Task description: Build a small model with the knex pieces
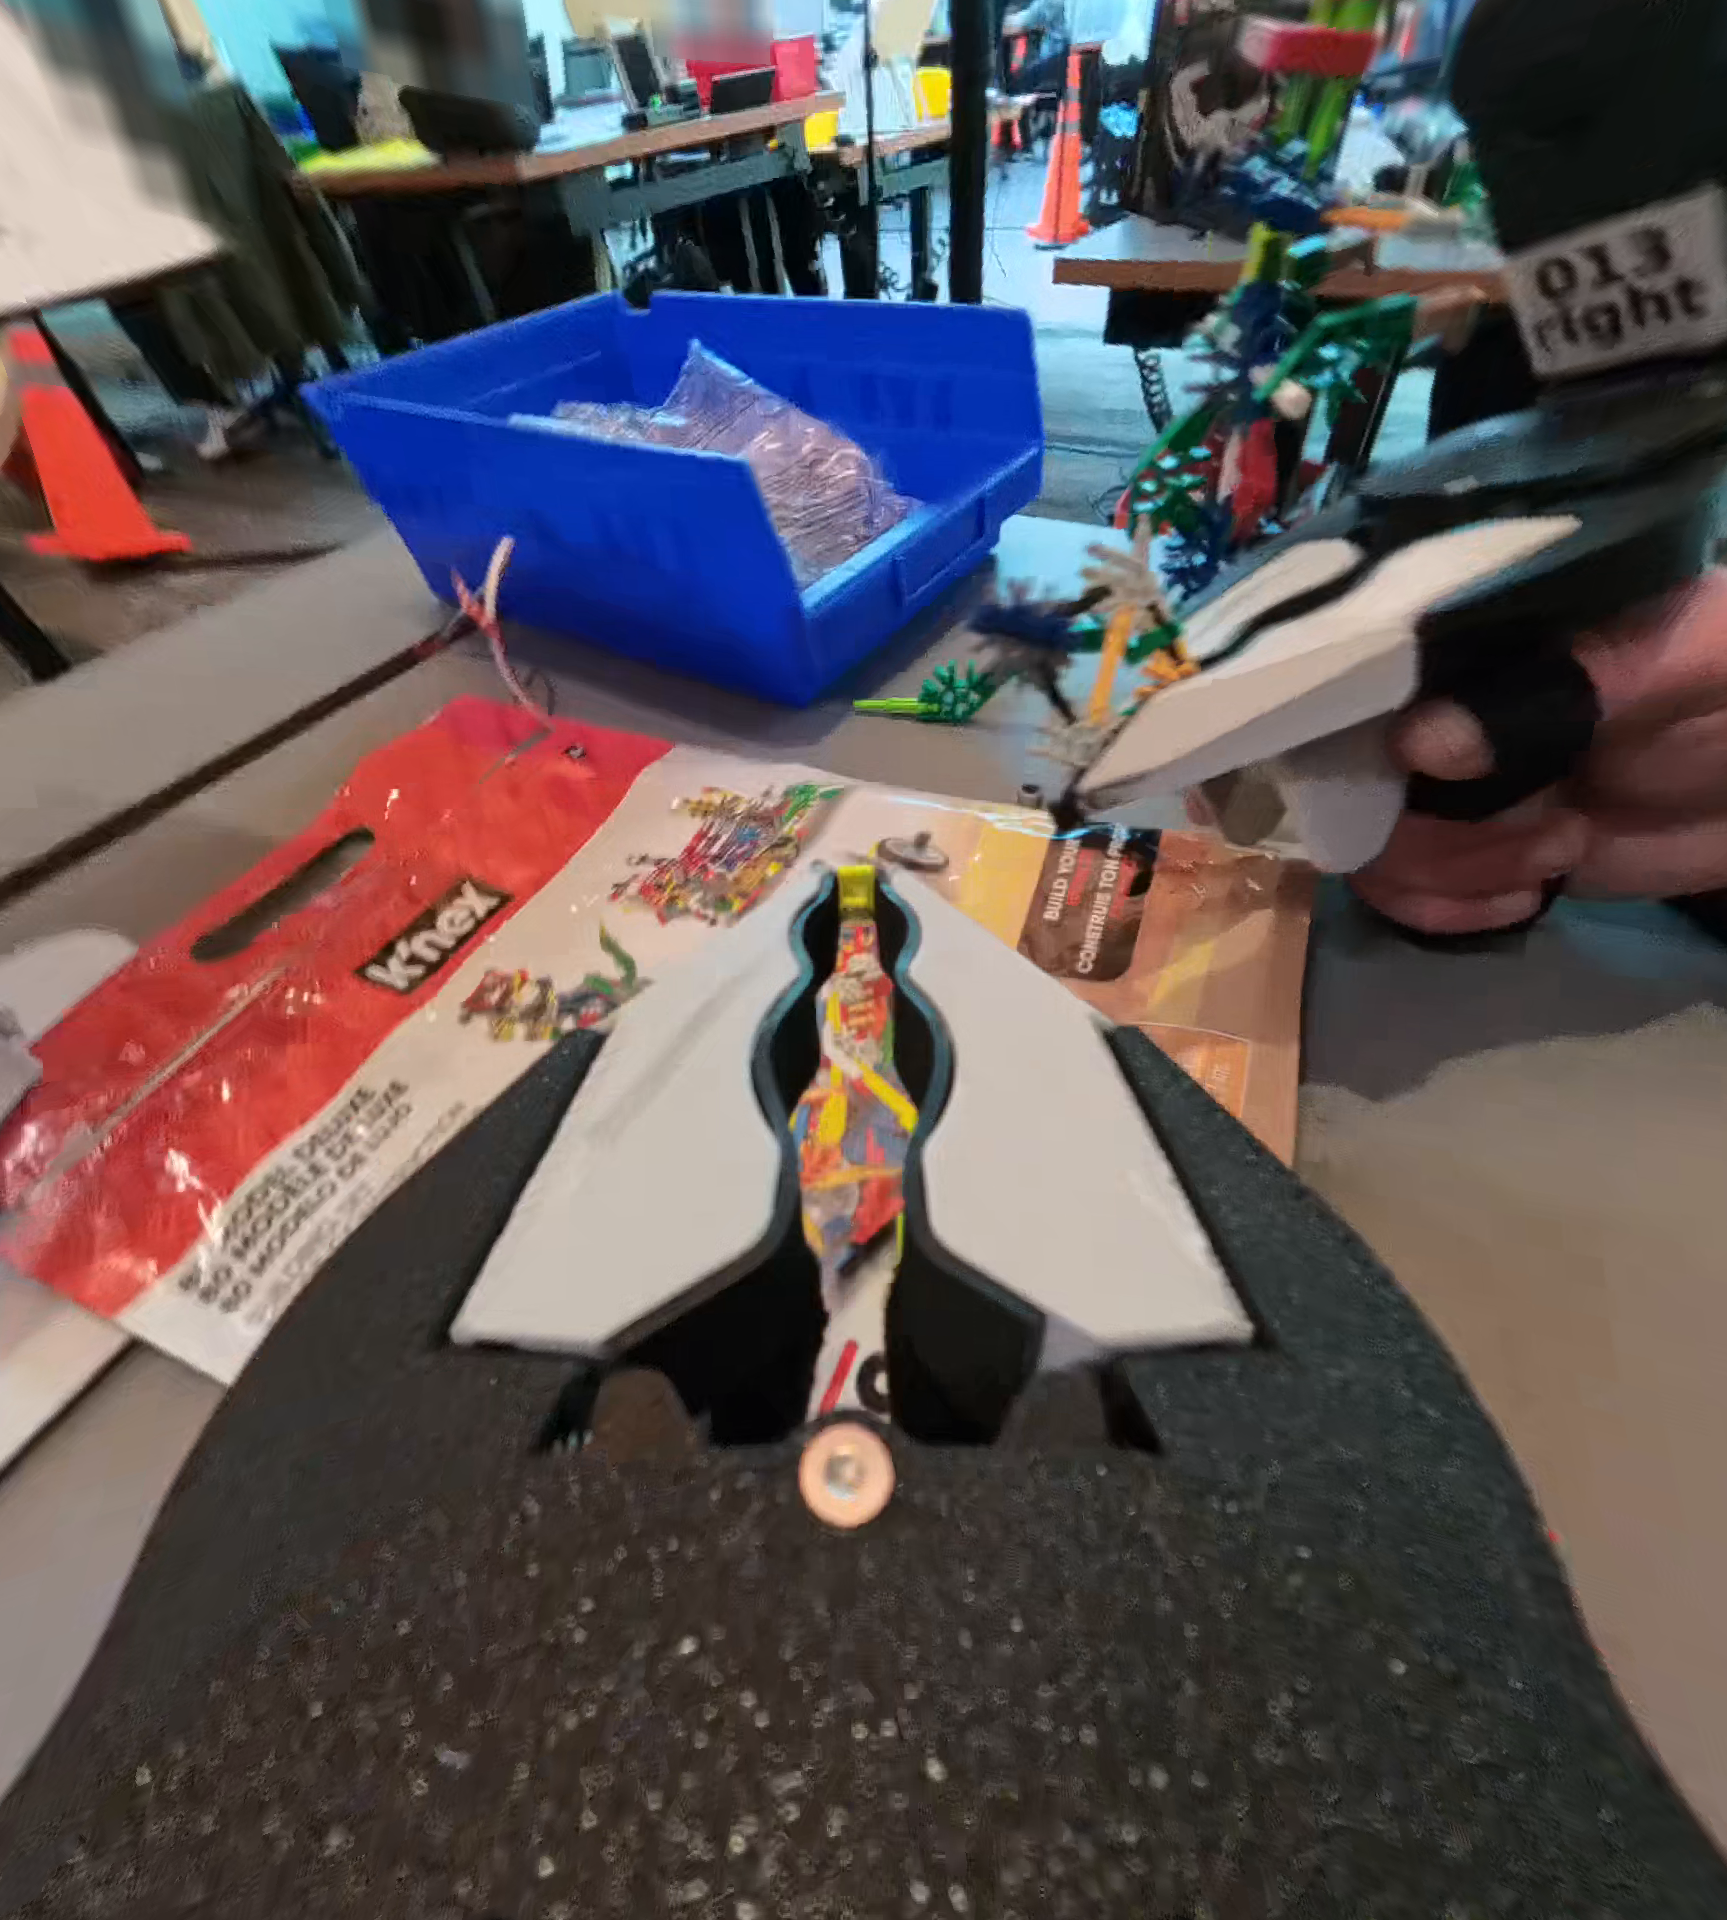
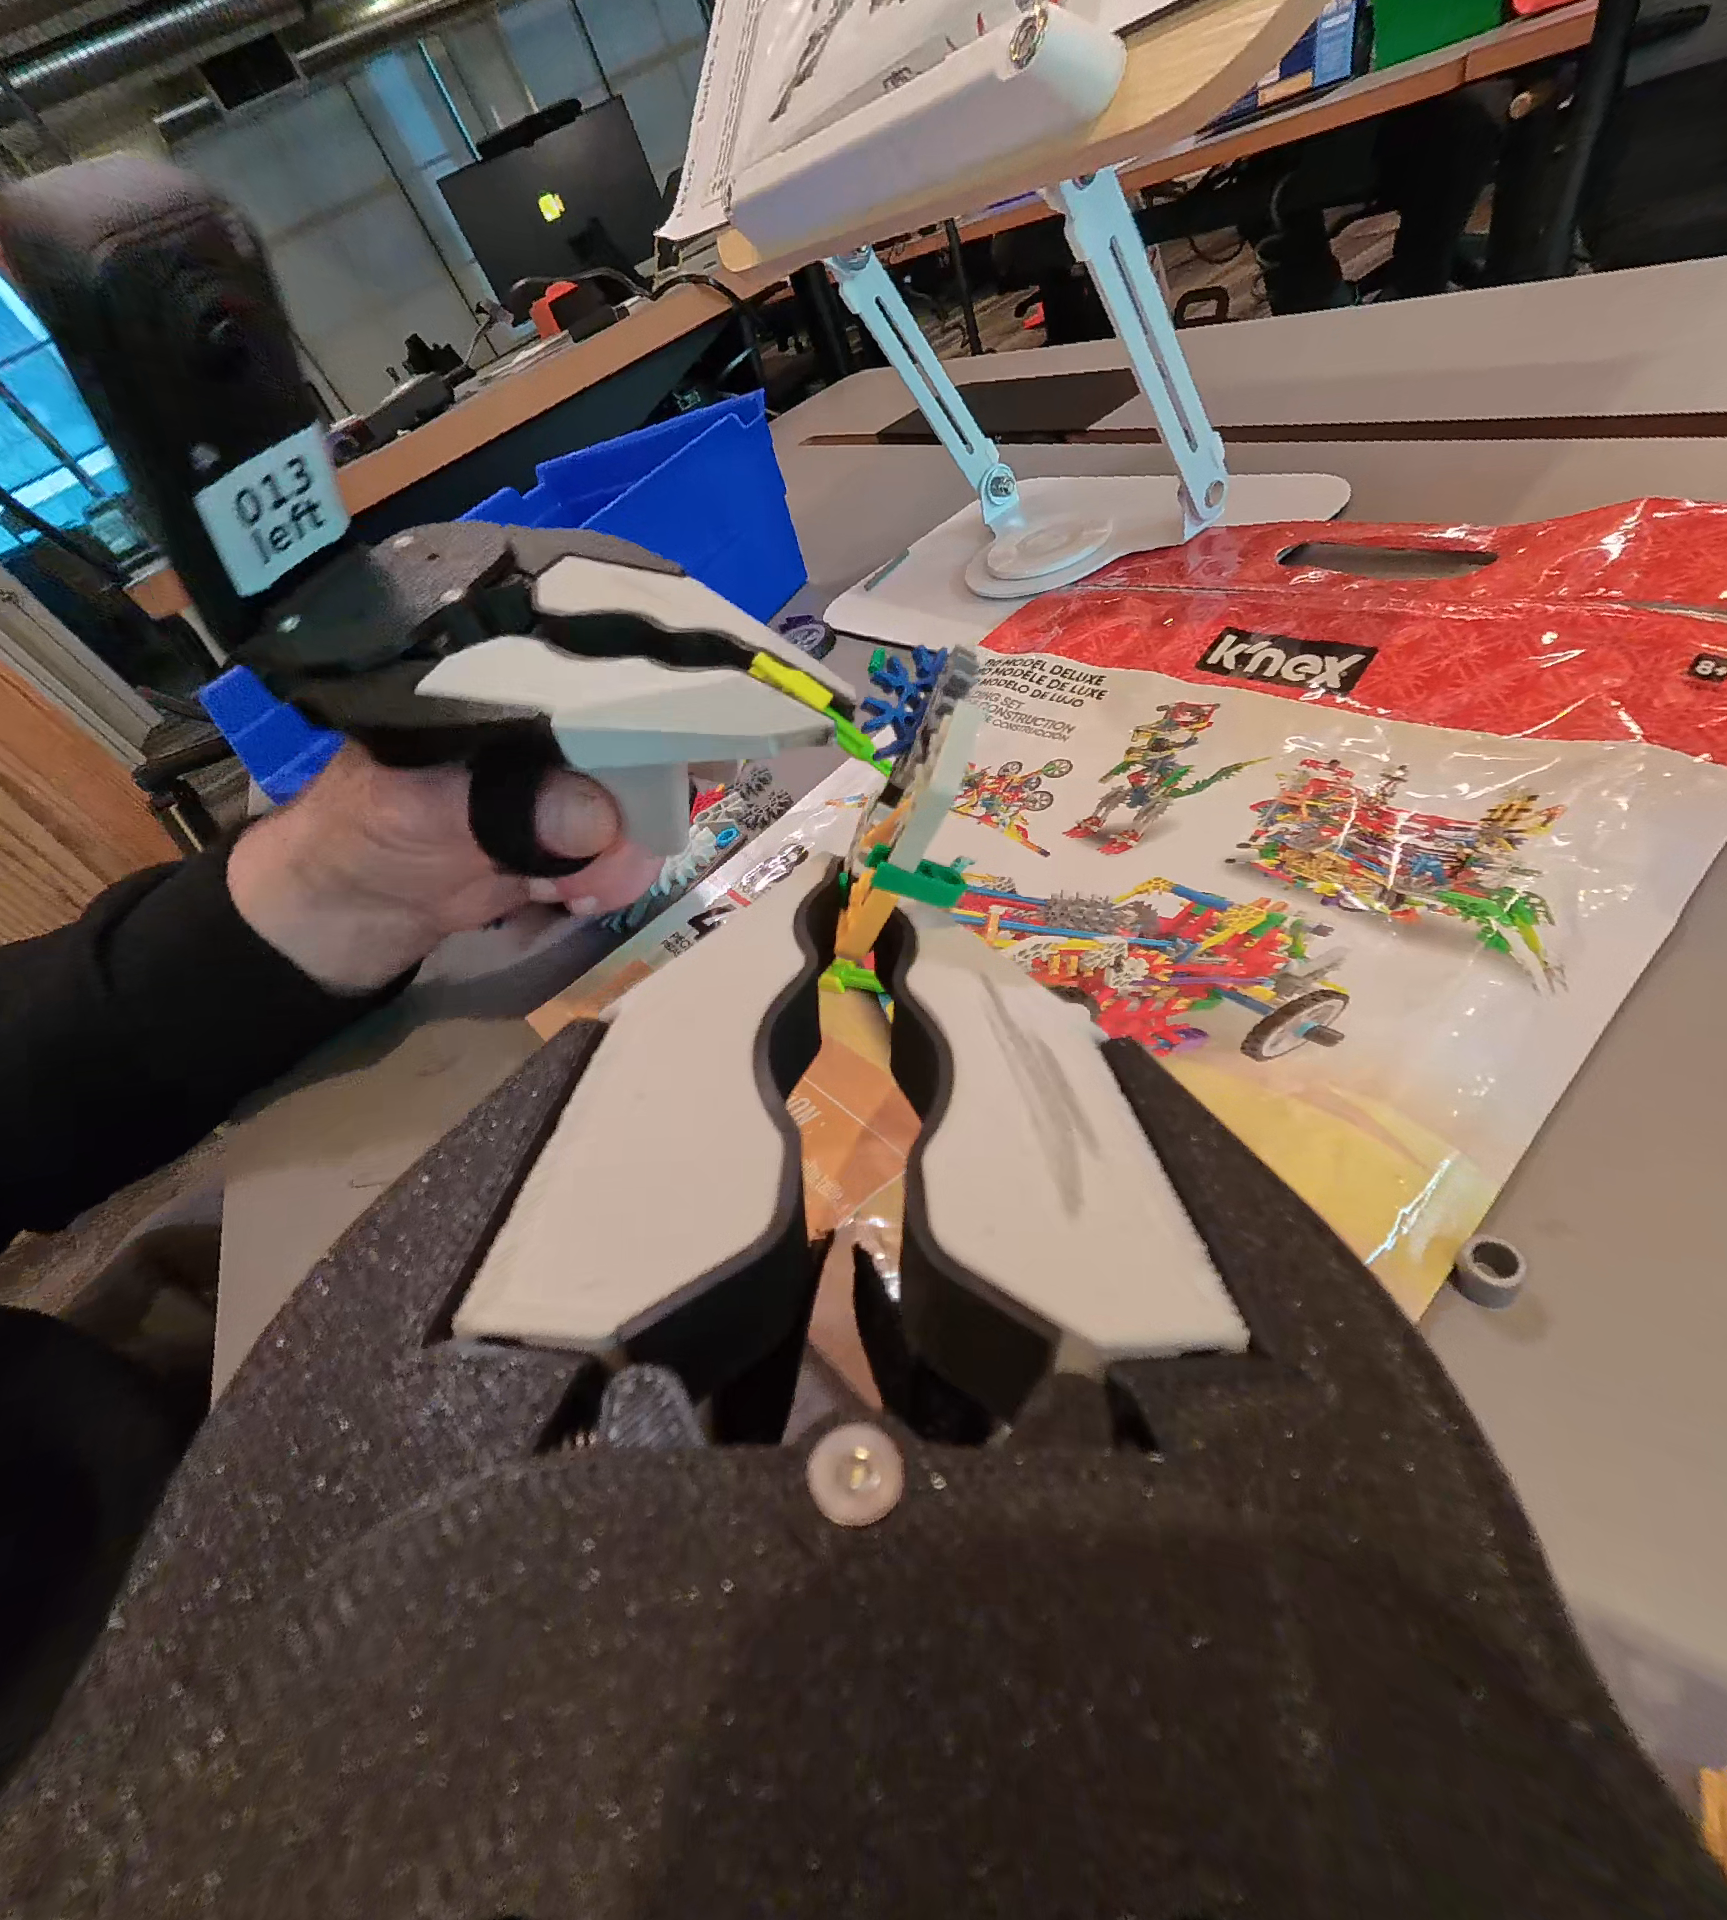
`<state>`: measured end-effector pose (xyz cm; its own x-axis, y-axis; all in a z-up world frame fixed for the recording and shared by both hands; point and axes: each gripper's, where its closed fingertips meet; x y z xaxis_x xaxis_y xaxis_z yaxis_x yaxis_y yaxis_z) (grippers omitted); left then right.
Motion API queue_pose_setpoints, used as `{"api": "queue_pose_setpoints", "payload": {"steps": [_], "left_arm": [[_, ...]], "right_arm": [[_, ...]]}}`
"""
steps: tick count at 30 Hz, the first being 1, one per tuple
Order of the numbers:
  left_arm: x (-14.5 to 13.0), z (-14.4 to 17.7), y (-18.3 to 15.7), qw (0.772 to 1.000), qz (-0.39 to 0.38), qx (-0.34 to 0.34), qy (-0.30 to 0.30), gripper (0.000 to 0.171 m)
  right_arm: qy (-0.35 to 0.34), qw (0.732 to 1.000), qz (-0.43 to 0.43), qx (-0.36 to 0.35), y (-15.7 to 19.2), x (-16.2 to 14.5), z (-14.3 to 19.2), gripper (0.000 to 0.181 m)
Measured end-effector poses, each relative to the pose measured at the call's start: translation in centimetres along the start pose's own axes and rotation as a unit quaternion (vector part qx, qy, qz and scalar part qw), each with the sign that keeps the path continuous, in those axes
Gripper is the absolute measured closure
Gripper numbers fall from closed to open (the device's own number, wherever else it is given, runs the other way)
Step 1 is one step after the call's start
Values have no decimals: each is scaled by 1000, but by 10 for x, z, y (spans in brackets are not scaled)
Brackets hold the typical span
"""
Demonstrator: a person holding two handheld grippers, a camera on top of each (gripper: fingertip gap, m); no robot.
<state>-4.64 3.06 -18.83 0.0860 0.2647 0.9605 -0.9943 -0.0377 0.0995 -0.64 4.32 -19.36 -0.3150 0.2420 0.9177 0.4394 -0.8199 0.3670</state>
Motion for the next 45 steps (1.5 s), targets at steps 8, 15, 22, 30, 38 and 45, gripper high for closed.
{"api": "queue_pose_setpoints", "payload": {"steps": [8, 15, 22, 30, 38, 45], "left_arm": [[-45, -3, 22, 985, 107, -9, 133, 144], [-29, 4, 37, 990, 98, 24, 99, 130], [7, 33, -1, 993, 87, -73, 29, 146], [-51, 20, 7, 985, -42, -23, 165, 151], [-65, 25, -7, 975, -54, -39, 214, 147], [-72, 23, 2, 968, -60, -14, 242, 145]], "right_arm": [[19, 1000, 1, 9, 3, -5, -1, 181], [42, 999, 11, 22, 7, -11, -3, 180], [105, 991, 23, 85, 34, -31, -8, 180], [273, 949, -15, 158, 87, -94, 18, 180], [363, 915, -28, 175, 100, -123, 35, 166], [376, 918, -20, 125, 86, -122, 40, 157]]}}
Point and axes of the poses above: each gripper's, where its closed fingertips meet, z back along the fingers, x out of its top, y = z × x across the jaws, and after that the axes turned 6 degrees about x, right-handed
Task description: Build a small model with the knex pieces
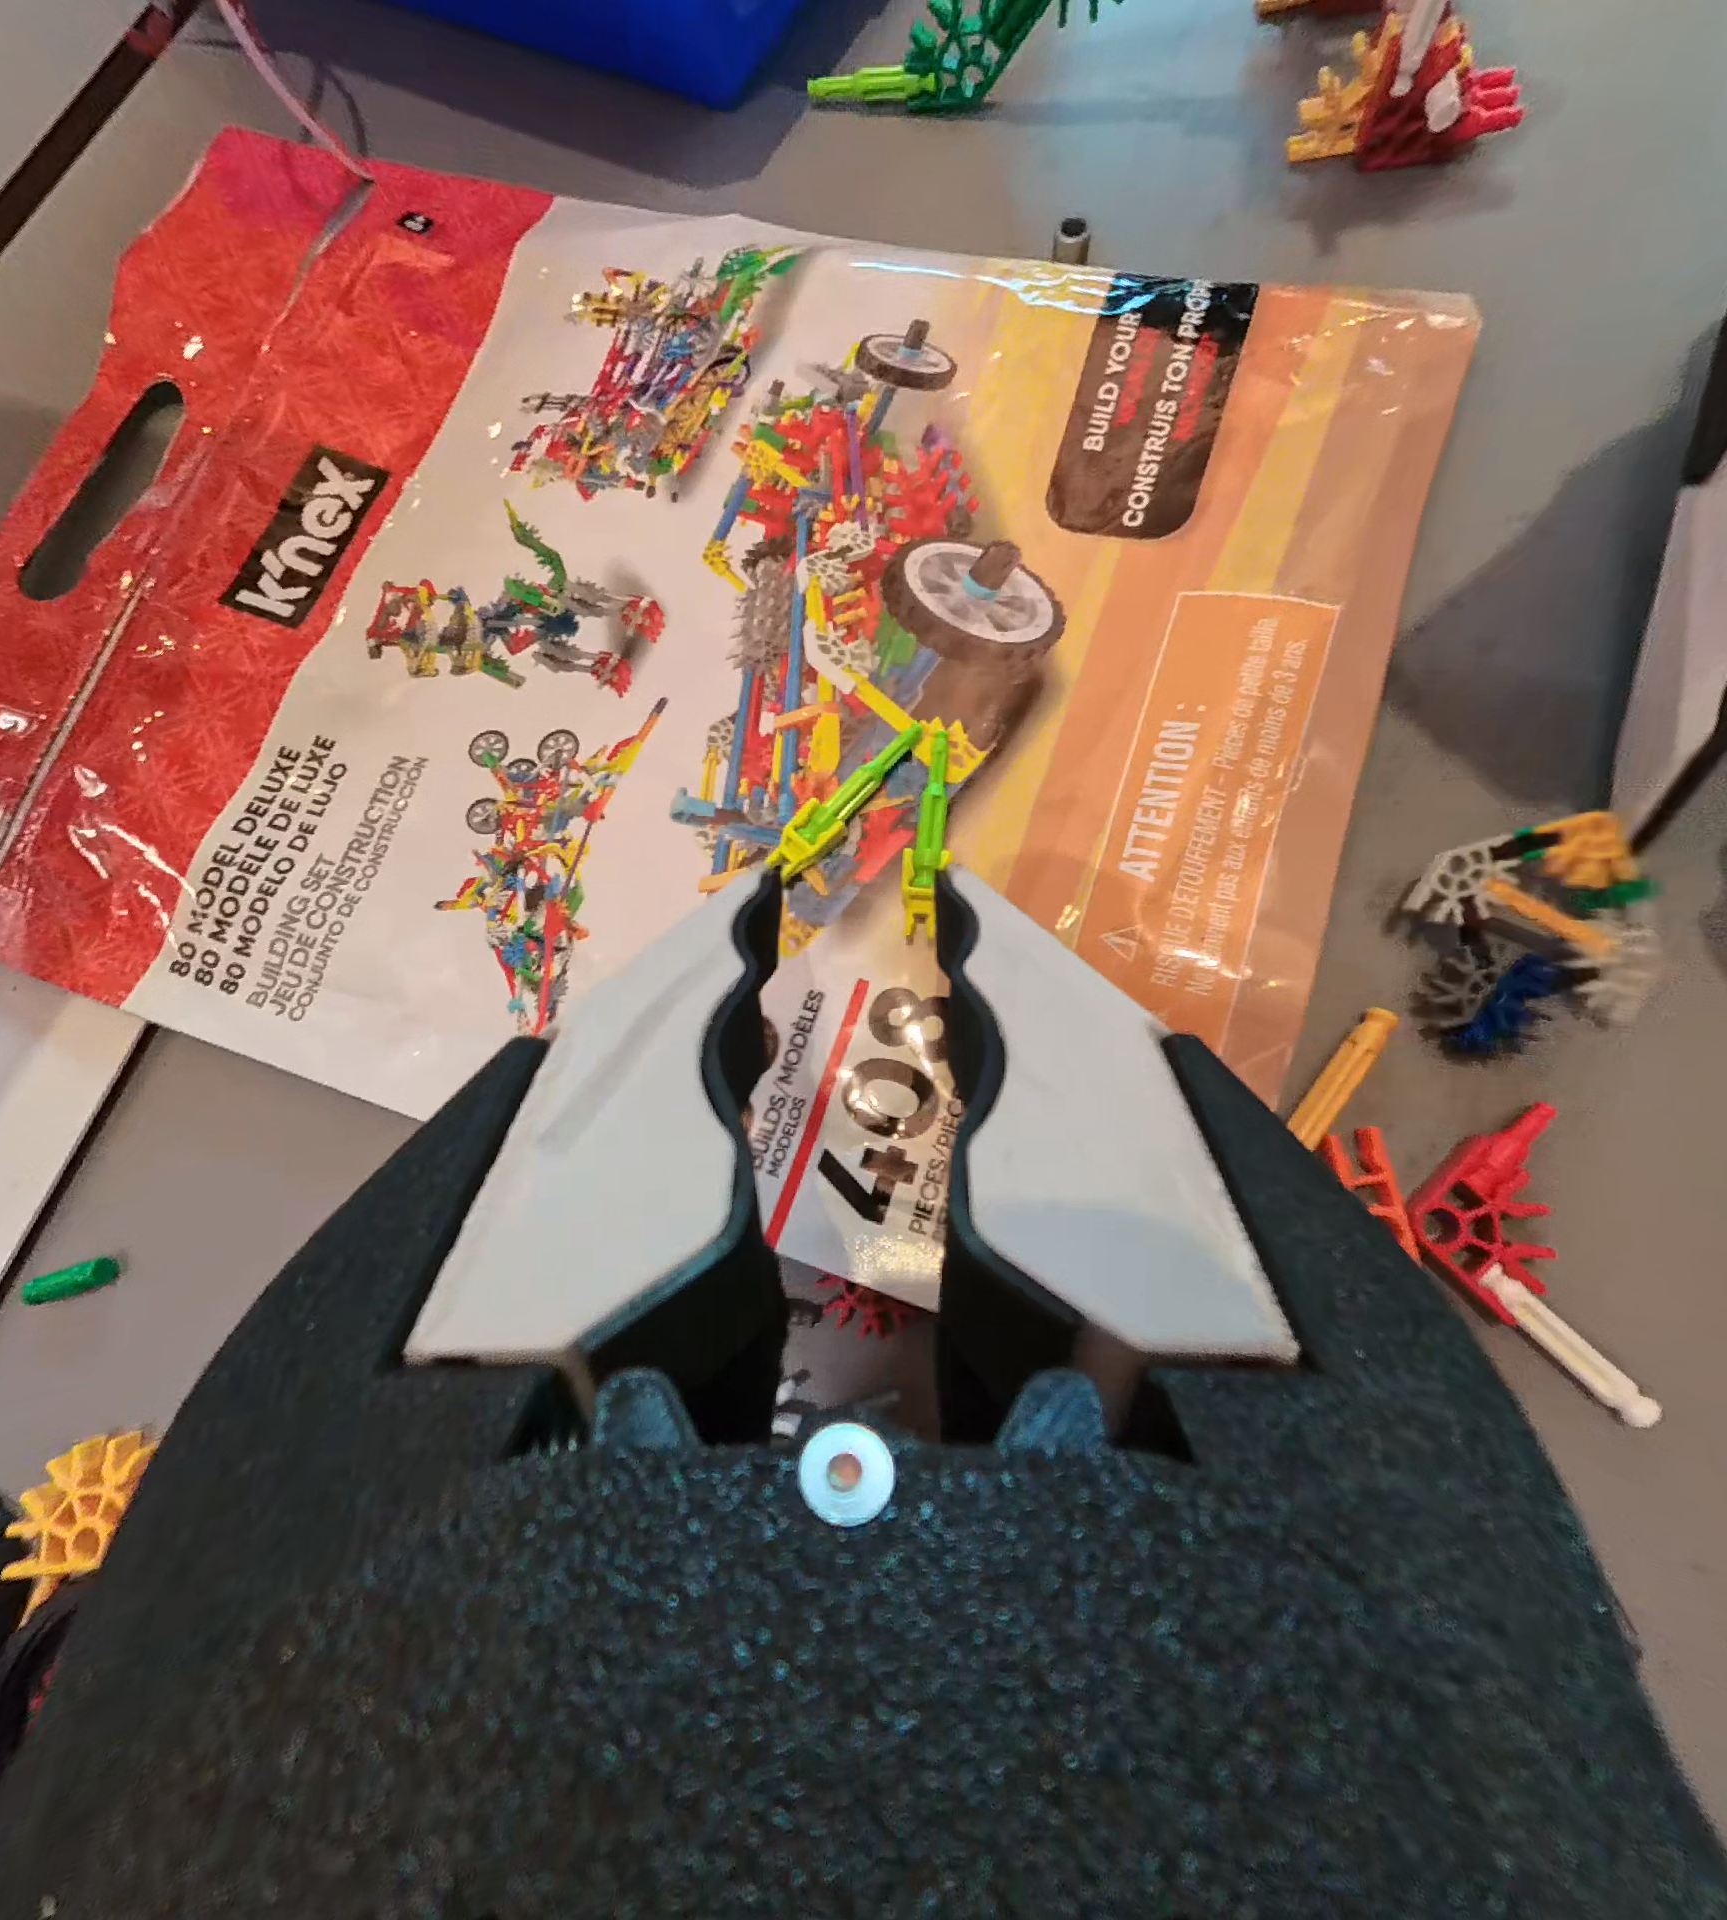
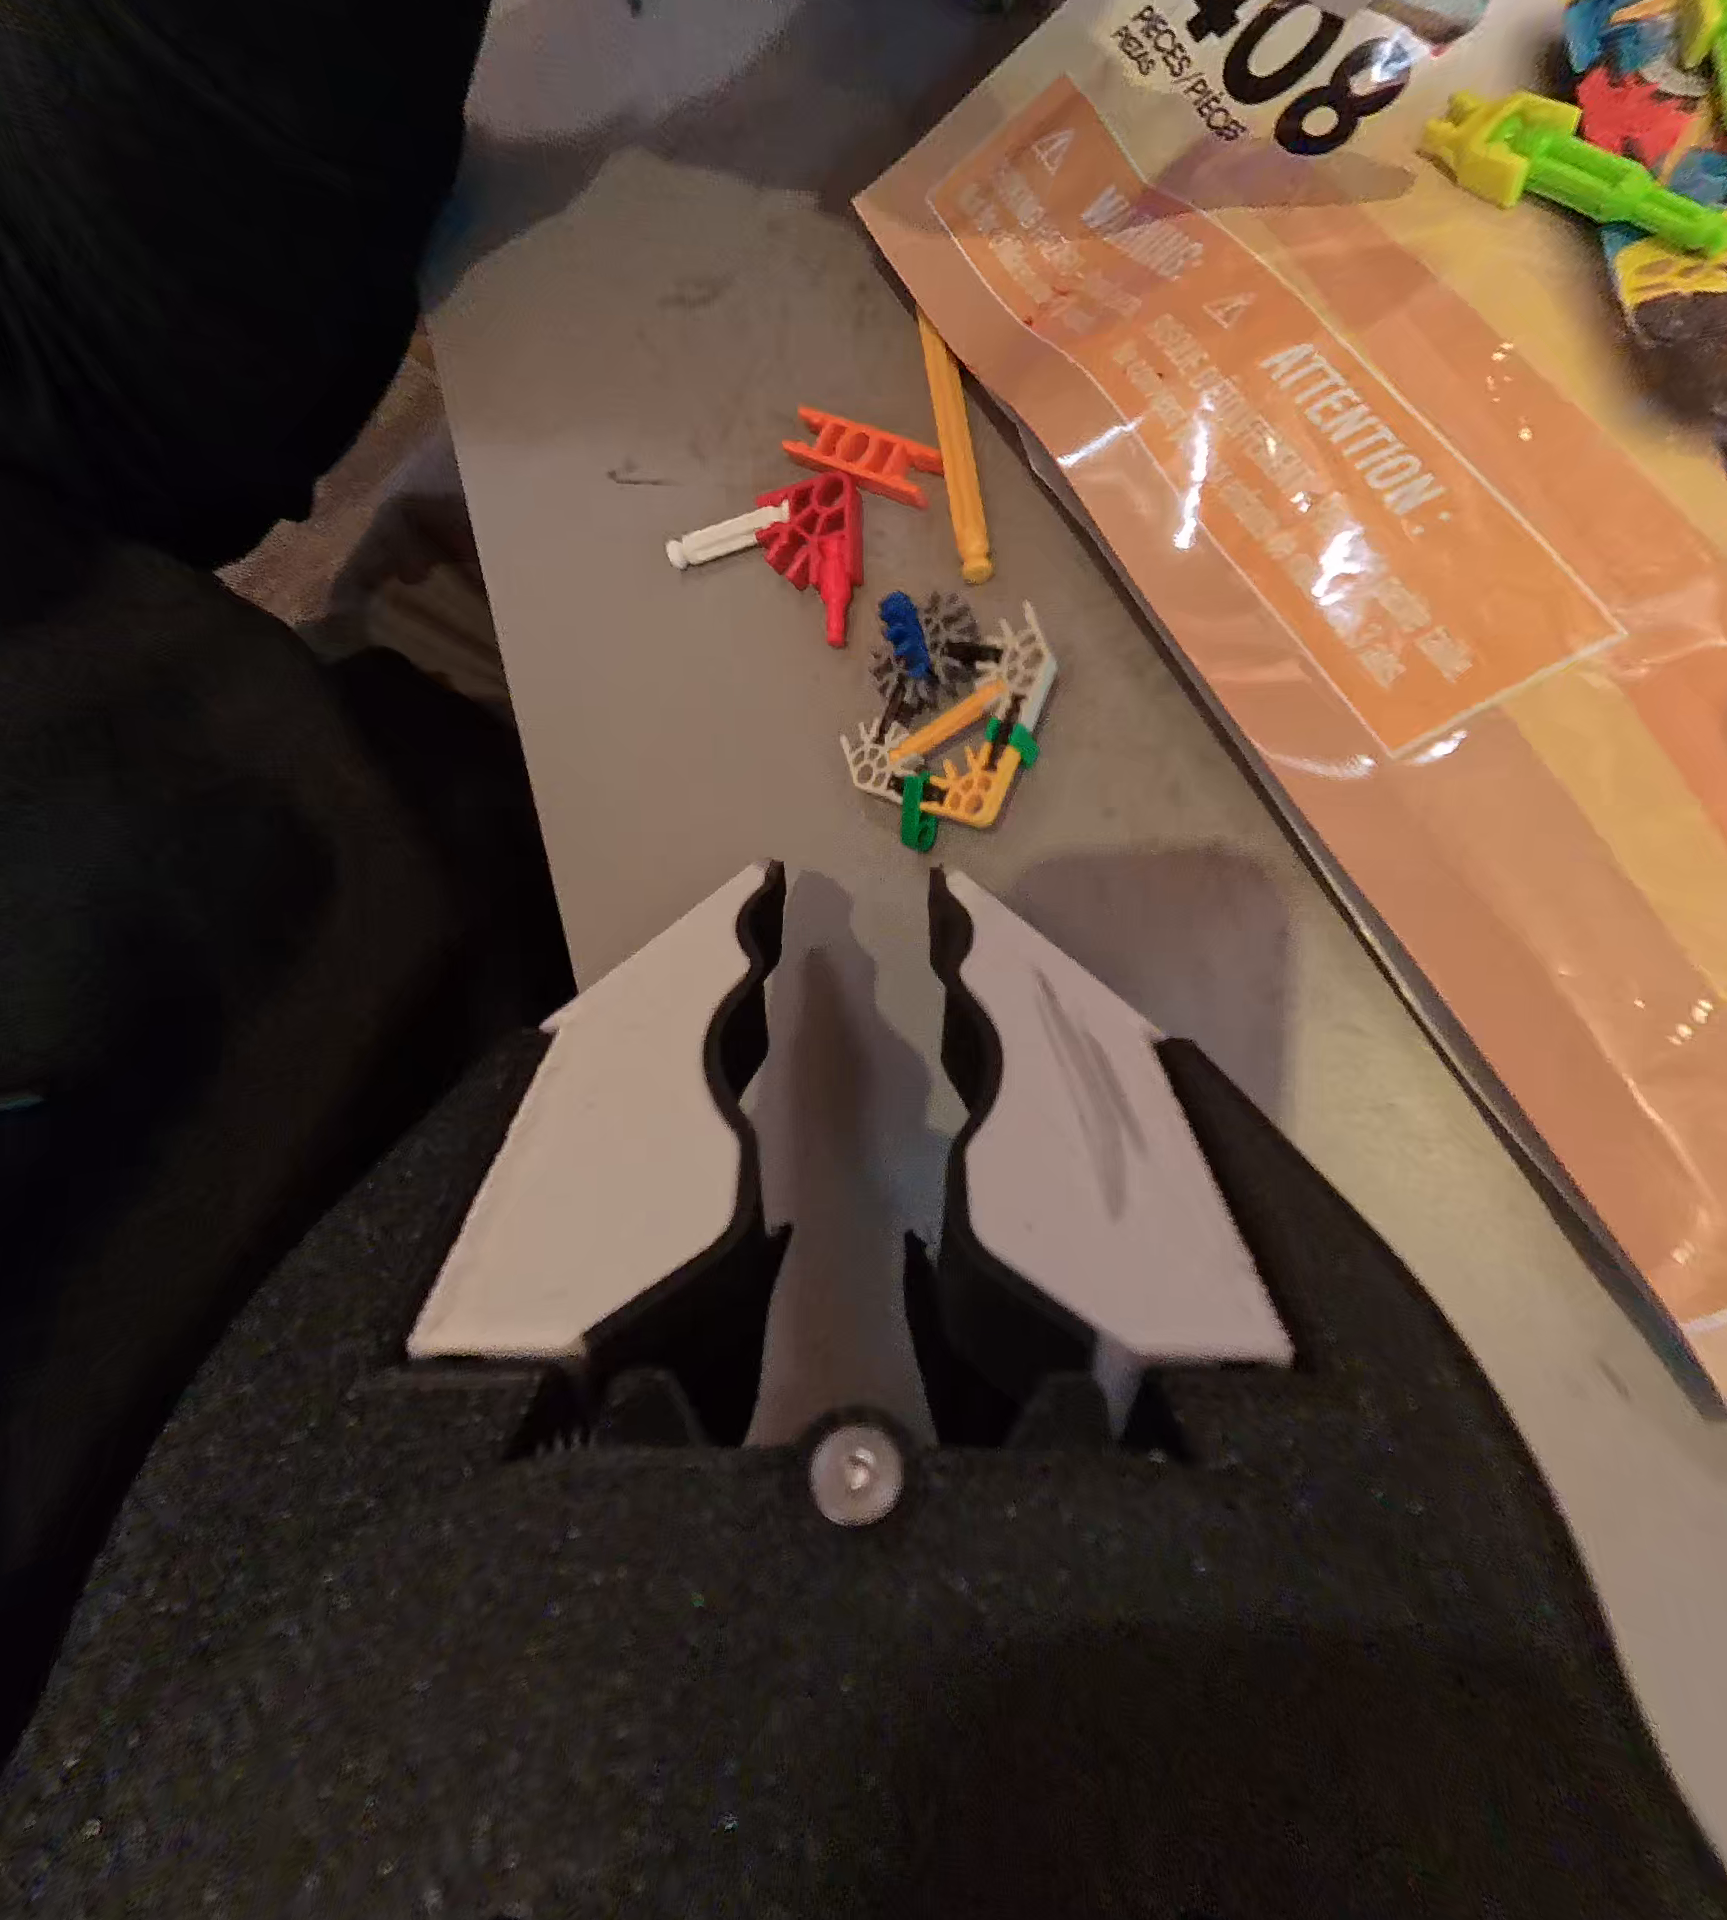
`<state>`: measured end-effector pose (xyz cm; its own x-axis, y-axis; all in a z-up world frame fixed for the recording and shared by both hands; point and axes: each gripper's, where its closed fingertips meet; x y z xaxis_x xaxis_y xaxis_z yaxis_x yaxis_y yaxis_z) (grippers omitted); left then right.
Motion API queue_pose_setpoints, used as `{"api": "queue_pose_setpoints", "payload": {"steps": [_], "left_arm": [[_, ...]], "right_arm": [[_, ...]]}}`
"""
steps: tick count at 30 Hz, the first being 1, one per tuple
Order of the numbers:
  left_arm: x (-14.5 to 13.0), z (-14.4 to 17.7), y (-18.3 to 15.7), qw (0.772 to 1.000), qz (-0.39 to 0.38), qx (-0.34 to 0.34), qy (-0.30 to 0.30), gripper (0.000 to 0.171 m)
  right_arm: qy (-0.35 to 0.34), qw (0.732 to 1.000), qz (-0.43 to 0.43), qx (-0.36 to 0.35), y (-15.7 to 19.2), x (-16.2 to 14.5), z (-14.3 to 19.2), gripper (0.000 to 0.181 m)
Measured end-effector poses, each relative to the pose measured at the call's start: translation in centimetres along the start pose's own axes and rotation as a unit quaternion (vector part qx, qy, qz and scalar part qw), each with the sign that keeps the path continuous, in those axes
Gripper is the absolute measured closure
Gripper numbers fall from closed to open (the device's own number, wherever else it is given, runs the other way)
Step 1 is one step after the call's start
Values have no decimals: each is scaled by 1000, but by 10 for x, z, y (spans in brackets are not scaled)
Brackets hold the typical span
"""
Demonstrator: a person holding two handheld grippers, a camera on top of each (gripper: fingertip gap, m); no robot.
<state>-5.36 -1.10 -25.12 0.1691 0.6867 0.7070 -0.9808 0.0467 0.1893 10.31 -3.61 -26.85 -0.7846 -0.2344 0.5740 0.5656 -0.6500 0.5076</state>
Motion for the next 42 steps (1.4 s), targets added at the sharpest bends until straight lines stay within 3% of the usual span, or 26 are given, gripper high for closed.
{"api": "queue_pose_setpoints", "payload": {"steps": [6, 9, 14, 21, 27, 35, 40, 42], "left_arm": [[-13, -7, -8, 998, -26, -15, 53, 146], [-19, -14, -11, 997, -32, -16, 66, 150], [-17, -19, -13, 998, -31, -16, 52, 167], [-17, -16, -15, 998, -54, -5, 32, 168], [4, 4, -18, 992, -115, 23, -42, 168], [38, 38, -43, 957, -219, 64, -179, 168], [48, 50, -48, 943, -237, 67, -225, 168], [49, 51, -48, 939, -244, 73, -231, 168]], "right_arm": [[6, 997, 24, -74, -9, 2, 12, 154], [-10, 997, 34, -73, -7, 10, 14, 154], [-51, 994, 41, -87, -15, 27, 19, 155], [-109, 986, 64, -110, -23, 56, 27, 159], [-171, 971, 69, -149, -38, 83, 38, 157], [-264, 961, 4, -83, -42, 104, 40, 150], [-297, 955, -1, -18, -28, 112, 40, 159], [-302, 953, 6, -10, -24, 113, 41, 178]]}}
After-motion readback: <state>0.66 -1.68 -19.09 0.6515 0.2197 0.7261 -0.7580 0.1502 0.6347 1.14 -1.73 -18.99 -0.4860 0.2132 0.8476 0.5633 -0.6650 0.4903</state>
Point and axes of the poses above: each gripper's, where its closed fingertips meet, z back along the fingers, x out of its top, y = z × x across the jaws, and after that the axes turned 6 degrees about x, right-handed
